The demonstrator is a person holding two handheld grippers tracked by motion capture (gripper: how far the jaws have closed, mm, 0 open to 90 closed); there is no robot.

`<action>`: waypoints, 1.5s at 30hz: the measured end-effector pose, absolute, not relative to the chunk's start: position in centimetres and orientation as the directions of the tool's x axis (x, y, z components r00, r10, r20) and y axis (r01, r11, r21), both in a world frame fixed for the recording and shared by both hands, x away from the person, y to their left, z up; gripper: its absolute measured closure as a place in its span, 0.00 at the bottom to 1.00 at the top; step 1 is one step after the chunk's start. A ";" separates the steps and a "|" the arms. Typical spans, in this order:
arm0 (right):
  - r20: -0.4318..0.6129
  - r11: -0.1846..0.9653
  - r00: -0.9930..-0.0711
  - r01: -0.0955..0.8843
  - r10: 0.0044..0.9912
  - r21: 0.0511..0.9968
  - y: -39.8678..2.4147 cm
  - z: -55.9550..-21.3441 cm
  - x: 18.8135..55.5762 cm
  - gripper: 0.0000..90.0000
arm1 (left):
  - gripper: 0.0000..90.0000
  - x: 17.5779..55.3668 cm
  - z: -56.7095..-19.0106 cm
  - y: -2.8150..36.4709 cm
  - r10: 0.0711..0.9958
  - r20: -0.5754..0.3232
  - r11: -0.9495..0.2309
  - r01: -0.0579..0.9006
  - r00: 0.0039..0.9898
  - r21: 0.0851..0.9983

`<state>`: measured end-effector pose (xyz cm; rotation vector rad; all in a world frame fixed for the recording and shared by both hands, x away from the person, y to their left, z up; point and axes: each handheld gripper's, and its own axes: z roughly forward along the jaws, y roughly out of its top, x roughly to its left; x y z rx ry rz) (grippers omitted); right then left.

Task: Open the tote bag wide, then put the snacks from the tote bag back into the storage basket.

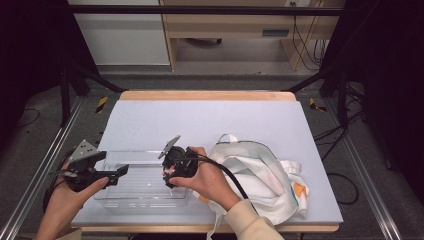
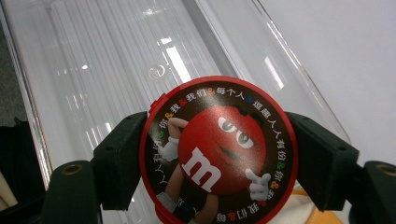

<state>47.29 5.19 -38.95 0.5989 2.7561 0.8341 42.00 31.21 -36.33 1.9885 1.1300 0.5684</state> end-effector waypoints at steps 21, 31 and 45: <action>-0.071 0.768 -0.898 0.328 0.435 0.549 5.4 -40.0 47.4 0.28 | 0.11 42.0 -36.4 31.1 0.858 0.008 -0.320 0.522 0.513 0.791; -0.071 0.773 -0.898 0.332 0.435 0.540 5.5 -40.4 47.5 0.28 | 0.11 42.0 -36.4 31.1 0.858 0.008 -0.318 0.521 0.513 0.792; -0.068 0.777 -0.897 0.339 0.437 0.531 5.6 -40.9 47.7 0.28 | 0.11 42.0 -36.4 31.0 0.857 0.010 -0.321 0.519 0.515 0.792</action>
